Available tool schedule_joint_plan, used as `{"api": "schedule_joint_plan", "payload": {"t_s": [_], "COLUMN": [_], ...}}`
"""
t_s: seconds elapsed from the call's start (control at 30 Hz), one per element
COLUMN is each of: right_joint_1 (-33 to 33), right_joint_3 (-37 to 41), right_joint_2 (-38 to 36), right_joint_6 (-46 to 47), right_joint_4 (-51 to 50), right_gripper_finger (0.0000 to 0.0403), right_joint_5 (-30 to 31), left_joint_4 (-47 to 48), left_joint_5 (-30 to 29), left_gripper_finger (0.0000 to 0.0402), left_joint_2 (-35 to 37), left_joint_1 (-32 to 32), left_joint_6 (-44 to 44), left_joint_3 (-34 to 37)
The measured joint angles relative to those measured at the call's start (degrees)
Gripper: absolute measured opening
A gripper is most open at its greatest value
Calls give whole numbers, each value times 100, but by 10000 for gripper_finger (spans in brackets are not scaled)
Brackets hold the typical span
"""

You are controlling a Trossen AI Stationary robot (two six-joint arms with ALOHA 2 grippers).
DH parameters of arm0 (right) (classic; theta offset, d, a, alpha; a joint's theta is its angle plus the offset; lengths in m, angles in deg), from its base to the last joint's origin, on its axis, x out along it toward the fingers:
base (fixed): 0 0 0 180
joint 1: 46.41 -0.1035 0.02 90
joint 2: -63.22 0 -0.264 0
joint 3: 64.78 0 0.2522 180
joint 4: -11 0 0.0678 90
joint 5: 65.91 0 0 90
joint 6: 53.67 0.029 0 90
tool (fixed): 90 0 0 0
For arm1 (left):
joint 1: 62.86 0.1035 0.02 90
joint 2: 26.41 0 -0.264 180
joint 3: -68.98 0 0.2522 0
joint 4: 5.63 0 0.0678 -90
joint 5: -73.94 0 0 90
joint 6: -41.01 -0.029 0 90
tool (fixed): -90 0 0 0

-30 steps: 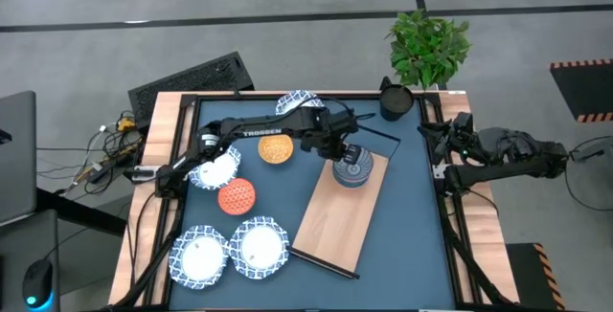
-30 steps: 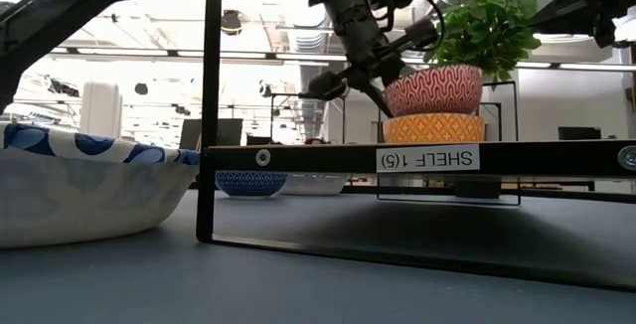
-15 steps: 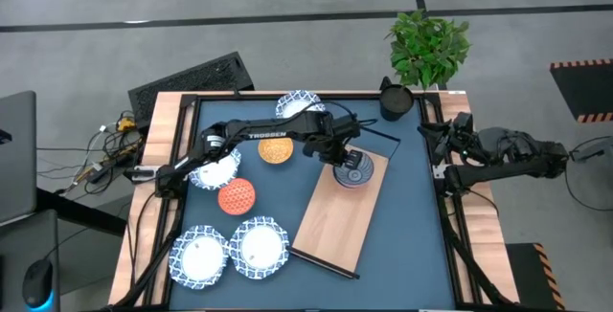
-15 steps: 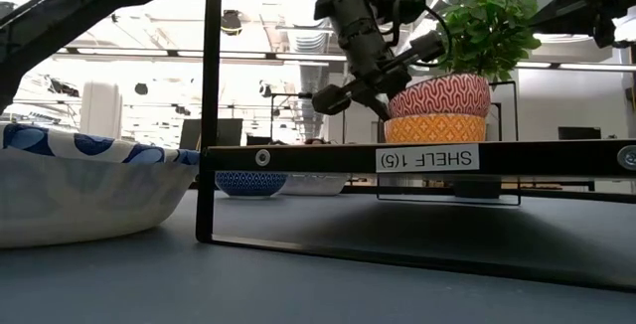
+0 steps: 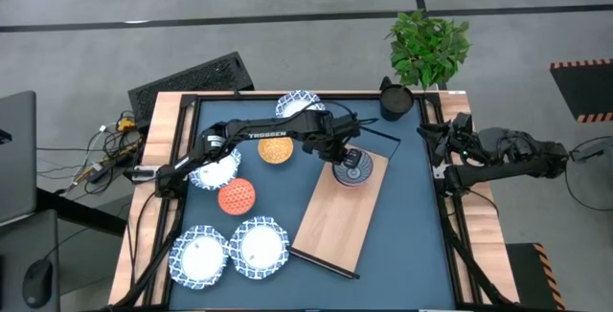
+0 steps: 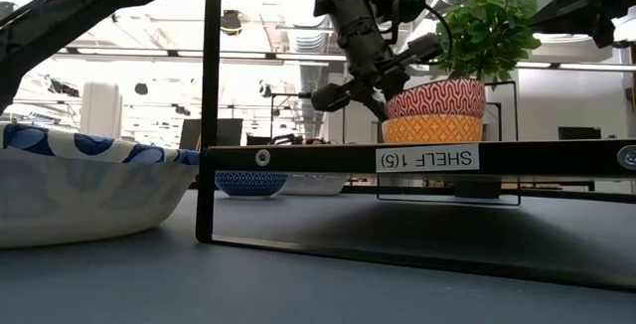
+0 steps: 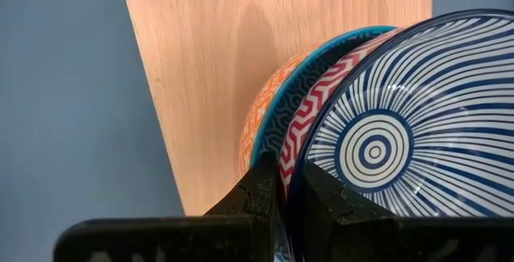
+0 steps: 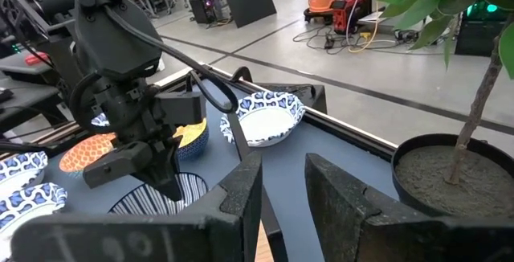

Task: Place and stack bowls onto a shelf
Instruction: Stack the dark blue striped bowl into the light blue patterned bowl

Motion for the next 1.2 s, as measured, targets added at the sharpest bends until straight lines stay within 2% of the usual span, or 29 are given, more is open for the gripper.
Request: {"api": "schedule_joint_plan", "payload": {"t_s": [0.27,0.53,0.7,0.83,1.2], "right_joint_1": [-2,0,-2,0,-2], "right_joint_3": [0,0,0,0,0], "right_joint_2": [0,0,0,0,0], "right_joint_6": [0,0,0,0,0], "right_joint_4": [0,-7,-7,-5,-7], "right_gripper_finger": [123,123,123,123,123], "right_joint_5": [0,0,2,2,0], "left_joint_4": [262,594,612,815,661], "left_joint_5": [-89,-808,-437,-438,-363], "left_gripper_finger": [14,14,14,14,15], "left_joint_2": [4,22,-32,-45,-37], "left_joint_1": [2,-49,-107,-113,-69], "left_joint_6": [-326,-794,-801,-802,-996], "left_joint_3": [-106,-587,-545,-483,-420]}}
